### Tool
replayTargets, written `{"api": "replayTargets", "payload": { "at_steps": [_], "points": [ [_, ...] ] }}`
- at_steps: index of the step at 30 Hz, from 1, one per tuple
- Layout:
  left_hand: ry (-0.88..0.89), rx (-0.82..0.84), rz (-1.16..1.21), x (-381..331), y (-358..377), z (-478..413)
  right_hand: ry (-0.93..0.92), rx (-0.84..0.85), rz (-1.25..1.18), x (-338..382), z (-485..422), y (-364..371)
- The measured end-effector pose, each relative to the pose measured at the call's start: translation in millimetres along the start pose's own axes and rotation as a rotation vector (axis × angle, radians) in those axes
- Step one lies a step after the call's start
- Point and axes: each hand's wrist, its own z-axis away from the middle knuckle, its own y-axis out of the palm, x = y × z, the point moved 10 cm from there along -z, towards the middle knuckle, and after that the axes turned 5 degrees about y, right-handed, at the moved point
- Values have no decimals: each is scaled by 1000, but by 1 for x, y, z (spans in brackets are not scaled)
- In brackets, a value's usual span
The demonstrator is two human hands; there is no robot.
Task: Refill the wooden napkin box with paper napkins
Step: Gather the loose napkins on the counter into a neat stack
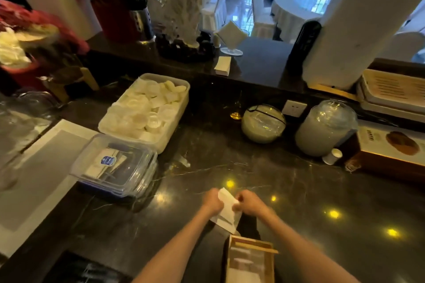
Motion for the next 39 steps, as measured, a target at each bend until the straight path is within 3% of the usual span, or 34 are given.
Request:
{"api": "replayTargets", "payload": {
  "at_steps": [10,13,17,21,30,35,39],
  "points": [
    [-46,-56,-250,30,33,-12,16,14,269,-17,-15,42],
    [-63,-15,-174,27,35,-14,12,82,226,-22,-21,45],
    [-62,20,144,15,33,-21,-87,132,77,-28,-32,17],
    [41,-13,376,-19,40,-50,-178,2,-174,-46,-32,-50],
    [477,-164,515,-218,35,-24,-342,-532,-815,-126,48,-205],
    [558,-136,577,-250,60,-10,-322,-636,-919,-158,72,-219],
    [522,-102,637,-245,84,-8,-268,-643,-974,-183,70,-203]
  ]
}}
